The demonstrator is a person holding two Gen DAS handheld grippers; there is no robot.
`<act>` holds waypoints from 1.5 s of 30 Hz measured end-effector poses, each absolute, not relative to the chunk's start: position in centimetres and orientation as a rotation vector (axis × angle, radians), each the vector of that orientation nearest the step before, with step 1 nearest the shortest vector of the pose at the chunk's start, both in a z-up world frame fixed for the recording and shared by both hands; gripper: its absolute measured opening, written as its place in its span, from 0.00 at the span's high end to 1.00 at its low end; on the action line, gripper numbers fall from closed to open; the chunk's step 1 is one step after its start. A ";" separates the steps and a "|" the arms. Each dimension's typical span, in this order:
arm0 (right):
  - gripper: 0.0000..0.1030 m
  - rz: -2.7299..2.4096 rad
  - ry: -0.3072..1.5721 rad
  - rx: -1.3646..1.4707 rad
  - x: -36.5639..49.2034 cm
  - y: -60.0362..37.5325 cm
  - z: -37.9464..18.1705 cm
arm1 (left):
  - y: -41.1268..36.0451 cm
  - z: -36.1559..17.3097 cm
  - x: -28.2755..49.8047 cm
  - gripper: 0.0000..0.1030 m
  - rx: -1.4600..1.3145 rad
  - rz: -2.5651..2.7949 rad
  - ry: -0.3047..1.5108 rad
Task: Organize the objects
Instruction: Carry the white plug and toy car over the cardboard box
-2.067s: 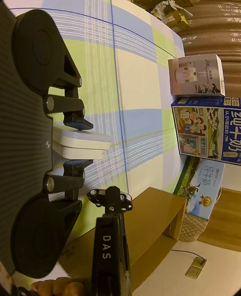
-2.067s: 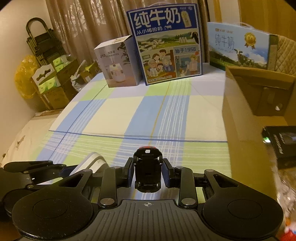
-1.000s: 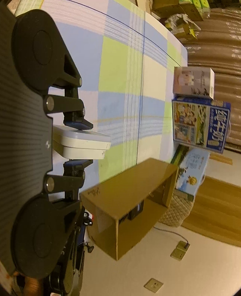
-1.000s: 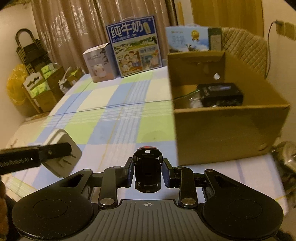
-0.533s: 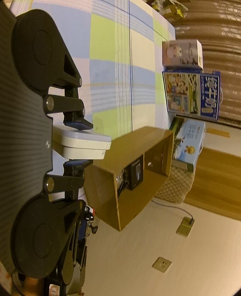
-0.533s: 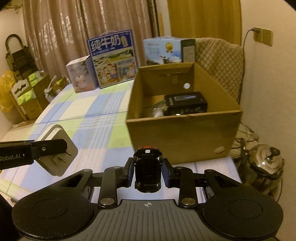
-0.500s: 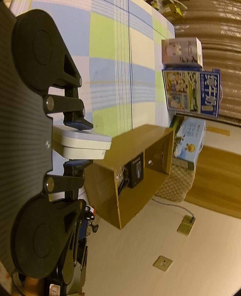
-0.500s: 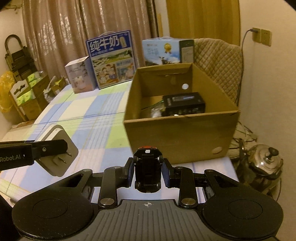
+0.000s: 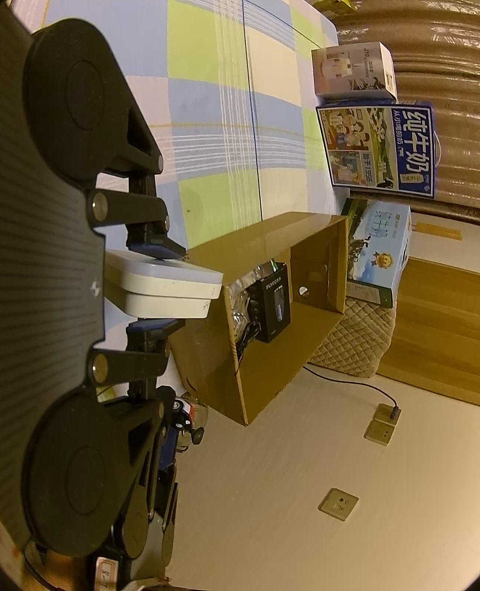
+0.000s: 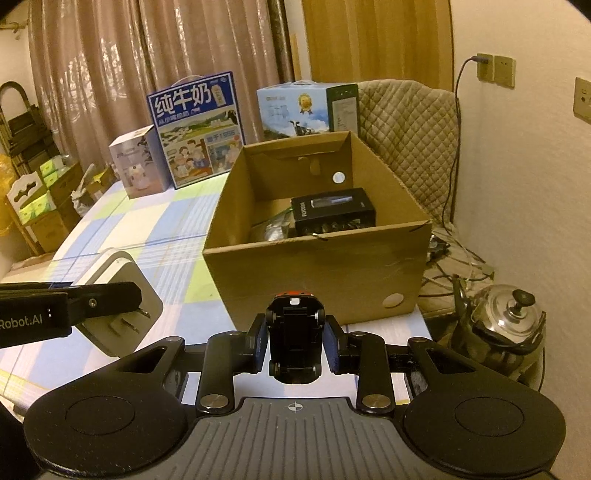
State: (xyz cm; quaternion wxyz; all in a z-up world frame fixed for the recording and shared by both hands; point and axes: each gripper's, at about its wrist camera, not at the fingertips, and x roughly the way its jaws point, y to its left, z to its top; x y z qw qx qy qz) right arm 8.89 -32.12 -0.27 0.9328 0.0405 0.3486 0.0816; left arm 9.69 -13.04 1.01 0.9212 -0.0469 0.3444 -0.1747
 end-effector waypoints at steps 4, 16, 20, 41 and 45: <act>0.72 0.162 0.708 0.087 9.0 -32.6 -0.1 | -13.6 1.3 9.9 0.73 -0.090 -0.368 0.707; 0.72 0.148 0.684 0.087 9.2 -34.0 1.0 | -15.9 2.0 10.8 0.73 -0.082 -0.404 0.700; 0.72 0.149 0.677 0.086 9.4 -34.2 1.3 | -16.5 2.4 11.0 0.73 -0.080 -0.415 0.691; 0.72 0.142 0.618 0.002 11.8 -36.3 4.6 | -18.1 4.2 13.9 0.73 -0.082 -0.439 0.653; 0.72 0.152 0.610 -0.004 13.1 -37.0 5.3 | -18.5 4.8 15.2 0.73 -0.081 -0.441 0.646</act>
